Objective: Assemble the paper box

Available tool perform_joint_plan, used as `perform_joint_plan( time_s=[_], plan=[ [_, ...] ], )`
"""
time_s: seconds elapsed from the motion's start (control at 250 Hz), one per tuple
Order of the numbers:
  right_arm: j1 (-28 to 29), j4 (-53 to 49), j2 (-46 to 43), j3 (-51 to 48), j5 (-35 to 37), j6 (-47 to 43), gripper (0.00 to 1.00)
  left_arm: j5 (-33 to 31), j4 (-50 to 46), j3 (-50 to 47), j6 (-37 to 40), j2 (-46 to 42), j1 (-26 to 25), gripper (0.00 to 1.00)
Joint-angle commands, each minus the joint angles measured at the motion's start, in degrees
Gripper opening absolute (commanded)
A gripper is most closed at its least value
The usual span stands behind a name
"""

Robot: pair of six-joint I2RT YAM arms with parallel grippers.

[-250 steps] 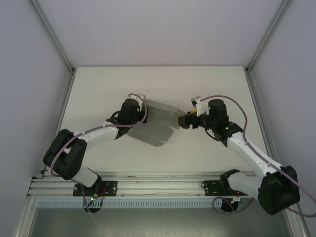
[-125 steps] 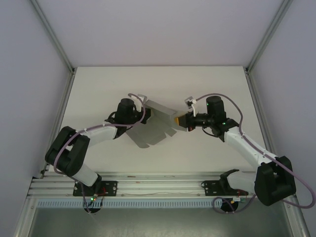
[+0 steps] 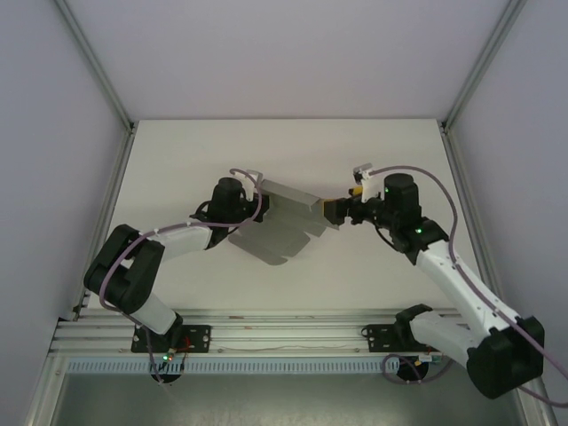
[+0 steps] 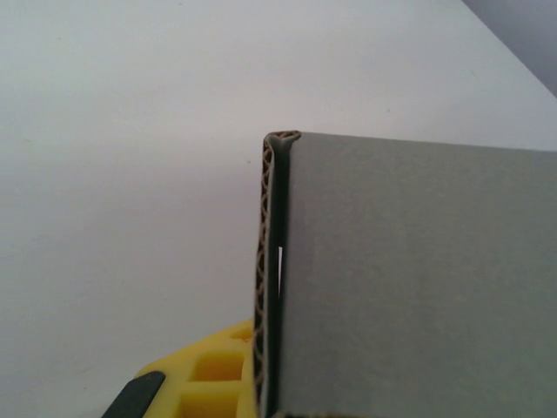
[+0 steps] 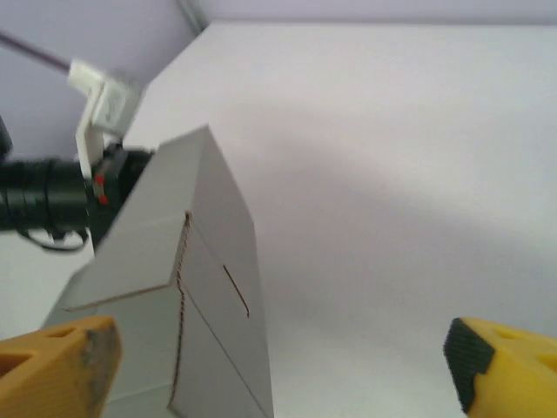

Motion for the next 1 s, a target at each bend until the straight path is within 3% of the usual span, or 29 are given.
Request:
perform_joint_plan(
  time_s=[0.0, 0.2, 0.304, 0.688, 0.883, 0.995],
  plan=[
    [-0.1, 4.8, -1.3, 1.1, 5.7, 2.3, 1.0, -3.7, -1.7, 1.0, 0.1, -2.1, 0.4, 0.0],
    [0.4, 3.0, 6.8, 5.5, -0.8, 2.3, 1.0, -5.9, -2.4, 1.6, -1.0, -2.1, 0.1, 0.0],
    [2.3, 2.8, 8.9, 5.7, -0.8, 0.7, 1.0, -7.2, -4.7, 2.8, -2.0, -1.8, 0.1, 0.0],
    [9.9, 4.2, 21.0, 7.6, 18.6, -3.0, 1.0, -6.1, -5.5, 3.5, -4.9, -2.4, -0.2, 0.0],
    [13.2, 23.3, 24.3, 4.9, 37.1, 10.6, 1.0, -11.1, -4.1, 2.3, -4.0, -2.9, -2.9, 0.0],
    [16.1, 27.5, 26.6, 4.9, 47.2, 15.7, 1.0, -16.1, -4.0, 2.4, -3.5, -3.1, -5.5, 0.0]
  ],
)
